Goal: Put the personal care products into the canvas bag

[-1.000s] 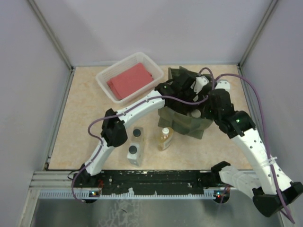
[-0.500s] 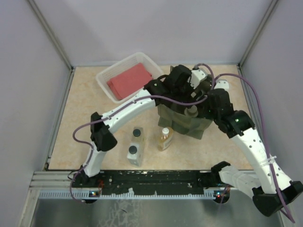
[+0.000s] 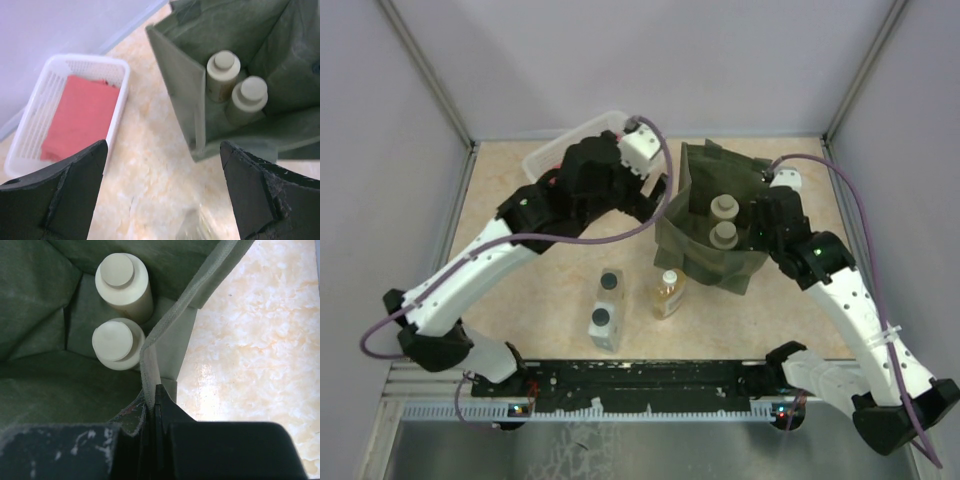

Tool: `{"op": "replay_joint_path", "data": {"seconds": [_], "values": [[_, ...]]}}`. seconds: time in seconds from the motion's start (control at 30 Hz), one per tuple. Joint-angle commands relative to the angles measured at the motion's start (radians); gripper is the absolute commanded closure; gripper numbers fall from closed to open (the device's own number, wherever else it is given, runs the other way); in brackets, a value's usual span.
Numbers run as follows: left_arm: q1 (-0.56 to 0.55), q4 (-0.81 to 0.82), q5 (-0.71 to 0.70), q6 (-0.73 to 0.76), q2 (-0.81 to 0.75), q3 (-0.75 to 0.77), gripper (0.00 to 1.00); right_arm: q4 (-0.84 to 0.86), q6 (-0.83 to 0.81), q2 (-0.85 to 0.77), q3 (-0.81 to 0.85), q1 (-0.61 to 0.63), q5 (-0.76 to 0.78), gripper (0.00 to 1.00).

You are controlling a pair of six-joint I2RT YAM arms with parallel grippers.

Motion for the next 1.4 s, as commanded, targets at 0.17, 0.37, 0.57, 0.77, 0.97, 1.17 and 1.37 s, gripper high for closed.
{"op": "replay_joint_path", "data": {"seconds": [0.17,0.37,0.57,0.77,0.97,1.17,1.37], "values": [[0.004,-0.163,-0.103,-0.206,-0.217,-0.360,0.00,0.015,0.011,0.018,-0.013,0.004,0.015,1.00],[0.004,-0.208,-0.058,-0.342,-0.255,-0.536,0.00,0.008,0.017,0.018,-0.010,0.004,0.007,1.00],[0.004,-0.211,-0.004,-0.413,-0.316,-0.628,0.00,0.008,0.016,0.015,-0.016,0.004,-0.006,1.00],[0.004,-0.168,0.097,-0.443,-0.367,-0.688,0.00,-0.001,0.012,0.011,-0.012,0.004,-0.004,1.00],[0.004,-0.106,0.207,-0.443,-0.389,-0.743,0.00,-0.001,0.012,0.012,-0.015,0.004,-0.007,1.00],[0.004,-0.095,0.239,-0.451,-0.360,-0.796,0.00,-0.001,0.012,0.013,-0.015,0.004,-0.004,1.00],[0.004,-0.106,0.196,-0.452,-0.316,-0.793,0.00,-0.002,0.012,0.016,-0.014,0.004,-0.003,1.00]]}}
